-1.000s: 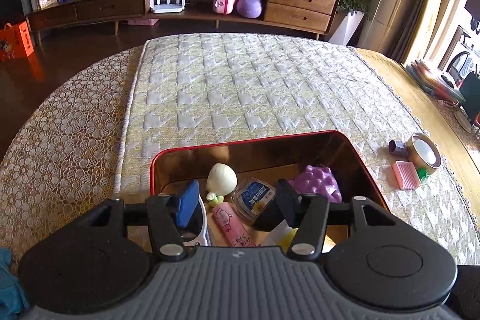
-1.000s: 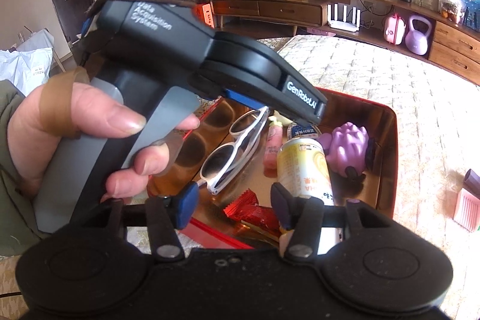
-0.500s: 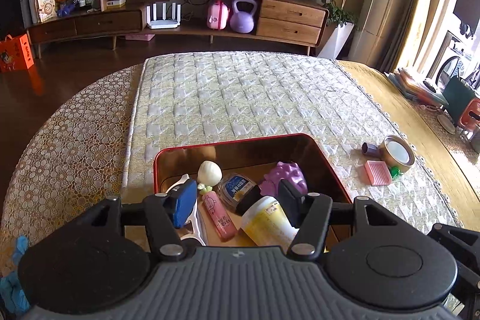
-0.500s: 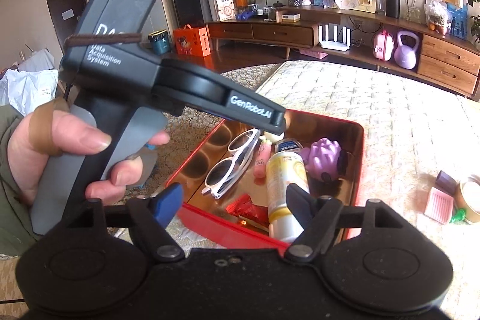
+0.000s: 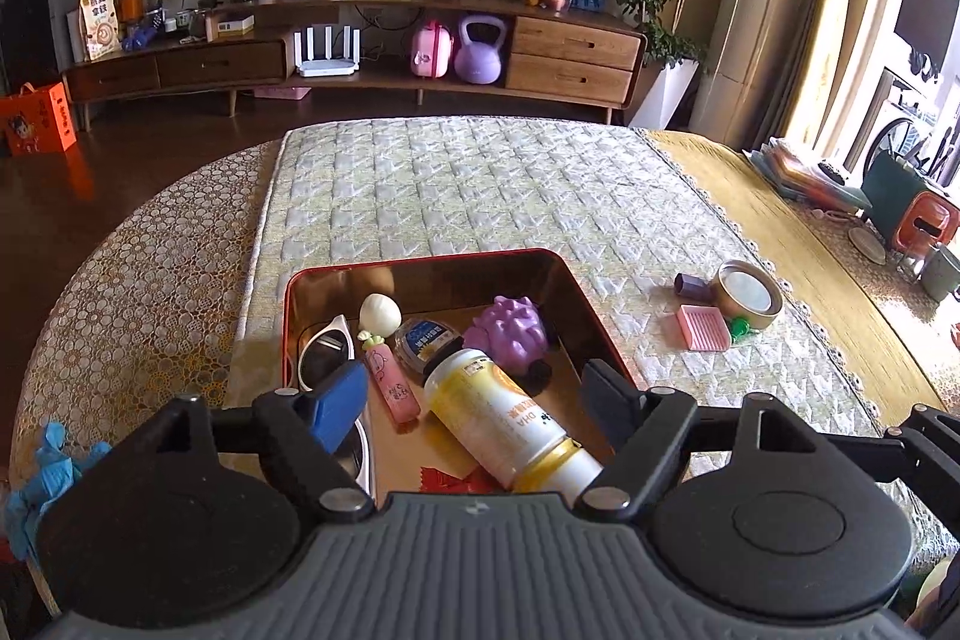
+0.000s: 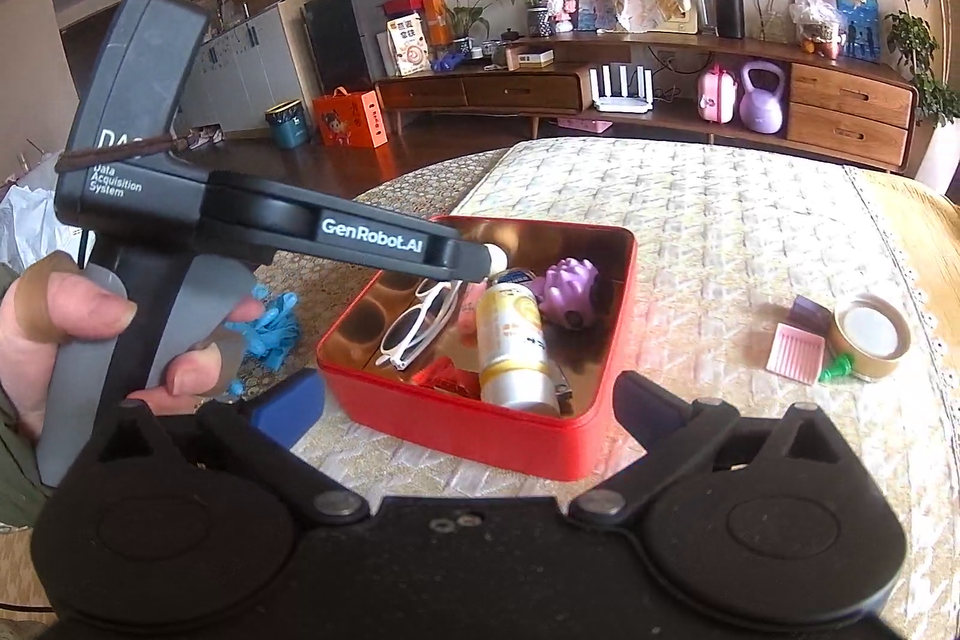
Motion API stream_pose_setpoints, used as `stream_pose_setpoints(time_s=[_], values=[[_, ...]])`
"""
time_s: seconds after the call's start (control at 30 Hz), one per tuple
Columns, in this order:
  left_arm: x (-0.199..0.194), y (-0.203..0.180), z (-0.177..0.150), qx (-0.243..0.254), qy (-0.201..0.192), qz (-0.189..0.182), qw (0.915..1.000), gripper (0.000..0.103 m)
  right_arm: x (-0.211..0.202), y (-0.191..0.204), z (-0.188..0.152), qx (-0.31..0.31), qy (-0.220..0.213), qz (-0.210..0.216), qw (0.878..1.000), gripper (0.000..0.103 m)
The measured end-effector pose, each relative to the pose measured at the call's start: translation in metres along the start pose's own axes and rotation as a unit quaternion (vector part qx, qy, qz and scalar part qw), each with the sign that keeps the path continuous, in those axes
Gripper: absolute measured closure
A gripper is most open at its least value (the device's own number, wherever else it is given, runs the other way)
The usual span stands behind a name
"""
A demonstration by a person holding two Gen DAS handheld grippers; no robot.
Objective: Organize rigid objects
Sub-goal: 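Withdraw both grippers from the tin toward the pink soap dish and tape roll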
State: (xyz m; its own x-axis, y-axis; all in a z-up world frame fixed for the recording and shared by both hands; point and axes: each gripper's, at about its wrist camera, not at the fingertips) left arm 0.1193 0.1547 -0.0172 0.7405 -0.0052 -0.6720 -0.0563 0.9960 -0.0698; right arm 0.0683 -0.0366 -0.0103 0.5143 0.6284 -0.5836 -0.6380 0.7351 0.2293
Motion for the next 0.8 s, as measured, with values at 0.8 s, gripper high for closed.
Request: stream_pose_setpoints(time_s=[0.8], values=[[0.012, -0.125, -0.025, 0.011, -0.017, -0.015, 0.9997, 0.021, -0.074, -0.136, -0.05, 0.143, -0.034, -0.173, 0.974, 0.0]])
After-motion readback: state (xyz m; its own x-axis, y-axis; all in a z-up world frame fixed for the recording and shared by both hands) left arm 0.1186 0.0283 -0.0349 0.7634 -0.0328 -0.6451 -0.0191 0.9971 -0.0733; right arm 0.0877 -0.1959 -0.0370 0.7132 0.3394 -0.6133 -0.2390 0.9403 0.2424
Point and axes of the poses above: each gripper's, at about its wrist camera, not at the fingertips, and x roughly the way its jaws point, y to its left, z to its top, and after that the axes turned 3 degrees about z, right-handed
